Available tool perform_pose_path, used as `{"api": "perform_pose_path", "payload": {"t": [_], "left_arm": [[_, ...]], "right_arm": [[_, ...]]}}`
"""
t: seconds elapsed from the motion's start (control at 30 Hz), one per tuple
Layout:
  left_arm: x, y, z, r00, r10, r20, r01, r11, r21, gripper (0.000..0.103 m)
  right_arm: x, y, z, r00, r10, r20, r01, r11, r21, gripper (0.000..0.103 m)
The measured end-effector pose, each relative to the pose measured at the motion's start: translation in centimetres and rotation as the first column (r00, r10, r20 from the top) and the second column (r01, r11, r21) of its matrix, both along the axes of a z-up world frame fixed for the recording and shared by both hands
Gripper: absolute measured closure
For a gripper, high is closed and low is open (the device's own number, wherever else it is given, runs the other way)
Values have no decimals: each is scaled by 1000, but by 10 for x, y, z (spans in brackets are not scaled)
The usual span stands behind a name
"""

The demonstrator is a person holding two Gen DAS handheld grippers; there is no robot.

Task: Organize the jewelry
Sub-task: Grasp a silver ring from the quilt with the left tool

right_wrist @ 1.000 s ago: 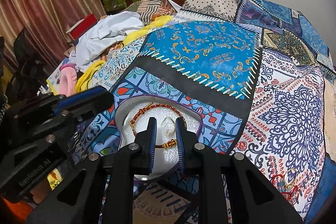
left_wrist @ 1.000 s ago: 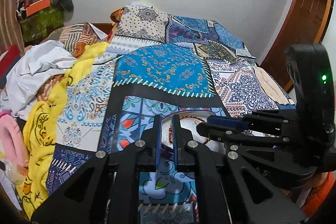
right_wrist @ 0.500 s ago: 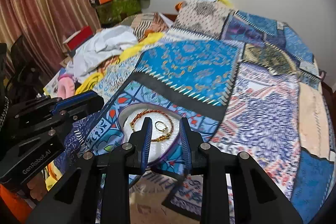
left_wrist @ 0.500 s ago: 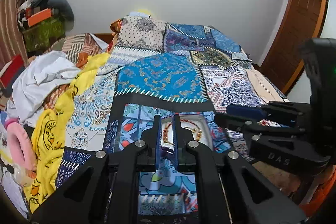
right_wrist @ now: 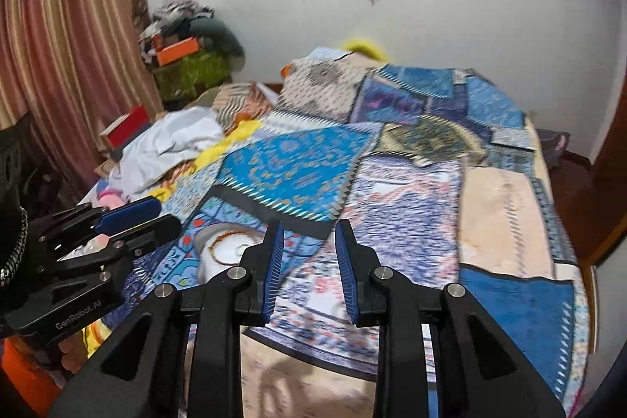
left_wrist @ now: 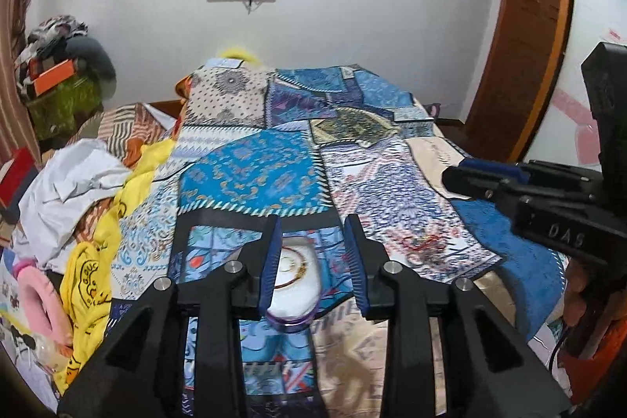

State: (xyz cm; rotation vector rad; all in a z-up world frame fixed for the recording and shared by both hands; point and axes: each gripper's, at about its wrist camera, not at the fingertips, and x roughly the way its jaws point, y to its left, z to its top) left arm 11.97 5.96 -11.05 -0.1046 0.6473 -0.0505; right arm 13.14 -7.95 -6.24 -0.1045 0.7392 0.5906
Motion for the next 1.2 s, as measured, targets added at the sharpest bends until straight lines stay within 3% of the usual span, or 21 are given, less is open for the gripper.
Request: {"api": "perform_pose_path", "payload": {"t": [0.17, 0.63, 0.97, 1.2], "left_arm": [[4, -23, 2, 999, -41, -4, 41, 999, 5, 66], [34, -74, -32, 981, -150, -119, 149, 989, -22, 65], [45, -91, -75, 951, -191, -243, 185, 982, -46, 65], [59, -95, -88, 950, -187, -251, 182, 982, -42, 65]], "right_arm": [[-4, -35, 7, 997, -70, 36, 70, 997, 14, 64], [-2, -92, -20, 984, -174, -38, 173, 985, -12, 64], [2, -97, -64, 974, -157, -165, 153, 987, -37, 64], [6, -98, -75, 970, -144, -198, 139, 990, -36, 64]]}}
